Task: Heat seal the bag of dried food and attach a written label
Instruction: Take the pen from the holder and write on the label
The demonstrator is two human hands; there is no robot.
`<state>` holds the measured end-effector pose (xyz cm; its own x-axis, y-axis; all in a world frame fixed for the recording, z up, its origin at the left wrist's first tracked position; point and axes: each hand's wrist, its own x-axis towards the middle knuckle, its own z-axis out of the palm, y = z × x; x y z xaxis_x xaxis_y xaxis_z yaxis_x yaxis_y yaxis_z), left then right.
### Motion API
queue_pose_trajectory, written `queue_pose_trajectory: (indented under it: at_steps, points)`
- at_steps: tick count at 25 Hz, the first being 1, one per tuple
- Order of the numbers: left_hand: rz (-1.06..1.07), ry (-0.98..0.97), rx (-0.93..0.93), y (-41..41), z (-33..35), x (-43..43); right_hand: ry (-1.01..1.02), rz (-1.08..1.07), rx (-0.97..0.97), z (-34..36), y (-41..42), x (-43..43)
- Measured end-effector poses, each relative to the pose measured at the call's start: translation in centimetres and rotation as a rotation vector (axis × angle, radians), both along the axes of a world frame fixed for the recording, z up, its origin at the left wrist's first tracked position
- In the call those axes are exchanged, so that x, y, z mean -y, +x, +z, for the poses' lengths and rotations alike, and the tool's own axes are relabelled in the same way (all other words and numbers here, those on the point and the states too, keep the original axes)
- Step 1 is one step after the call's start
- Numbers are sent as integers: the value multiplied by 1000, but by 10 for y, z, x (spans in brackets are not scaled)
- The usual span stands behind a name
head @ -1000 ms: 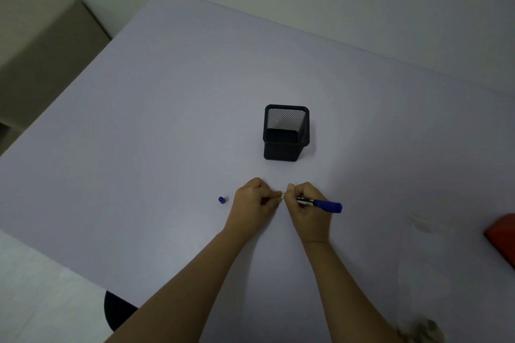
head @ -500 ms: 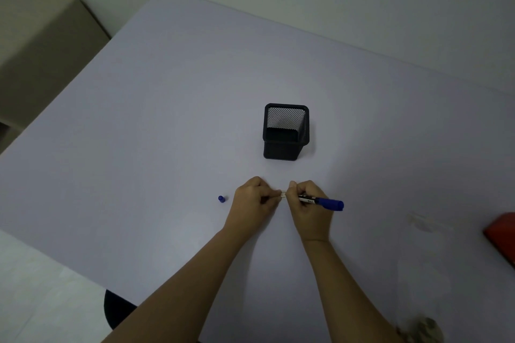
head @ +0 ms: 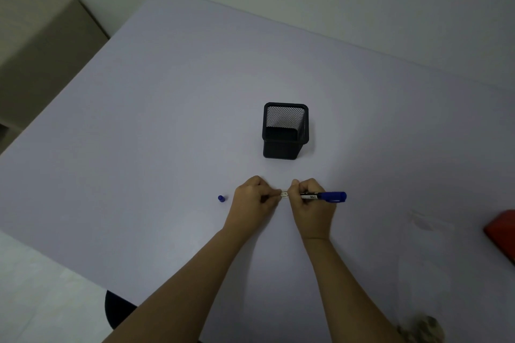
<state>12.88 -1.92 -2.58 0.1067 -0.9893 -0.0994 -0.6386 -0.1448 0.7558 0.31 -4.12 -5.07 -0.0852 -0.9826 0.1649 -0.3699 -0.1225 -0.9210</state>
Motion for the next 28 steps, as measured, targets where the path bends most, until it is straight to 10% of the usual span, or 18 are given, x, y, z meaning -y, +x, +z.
queue_pose_trajectory:
  at_steps: [13,23,28]
  points:
    - [-3,135,40,-3,11,5,384,-357,701,76,-44,-21]
    - [44,-27,-5,6,36,-18,235,-363,508,120,-46,-40]
    - [153,-10,291,57,34,-41,218,-339,501,123,-41,-46]
